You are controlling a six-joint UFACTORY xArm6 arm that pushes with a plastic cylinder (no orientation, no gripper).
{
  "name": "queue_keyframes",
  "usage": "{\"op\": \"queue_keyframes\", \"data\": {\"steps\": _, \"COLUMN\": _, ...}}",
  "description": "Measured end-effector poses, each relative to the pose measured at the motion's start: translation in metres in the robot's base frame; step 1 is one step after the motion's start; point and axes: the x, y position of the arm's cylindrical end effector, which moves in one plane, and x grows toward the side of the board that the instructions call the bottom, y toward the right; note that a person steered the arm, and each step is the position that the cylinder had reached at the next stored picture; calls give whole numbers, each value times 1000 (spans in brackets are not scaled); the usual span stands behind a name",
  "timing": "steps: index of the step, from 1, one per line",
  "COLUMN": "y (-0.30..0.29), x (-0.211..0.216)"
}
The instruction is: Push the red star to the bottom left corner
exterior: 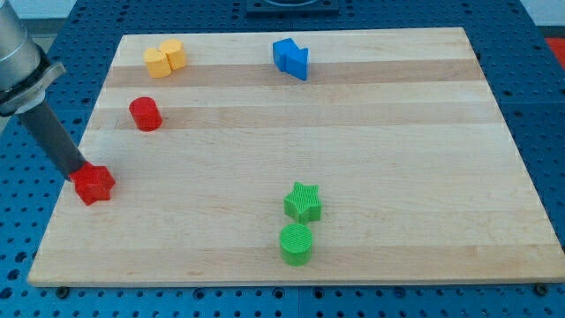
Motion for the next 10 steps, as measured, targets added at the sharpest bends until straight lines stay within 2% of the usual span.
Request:
{"op": "queue_keyframes", "data": {"steps": 3, "y": 20, "x": 45}}
{"op": "queue_keyframes", "data": {"steps": 5, "y": 33, "x": -18}}
{"op": "queue_keyframes", "data": {"steps": 6, "y": 57, "x": -7}}
{"op": "queue_keyframes", "data": {"steps": 8, "y": 57, "x": 49}}
{"op": "queue_keyframes", "data": {"steps": 9, "y": 57, "x": 61}}
{"op": "queue_keyframes", "data": {"steps": 10, "y": 65, "x": 43}}
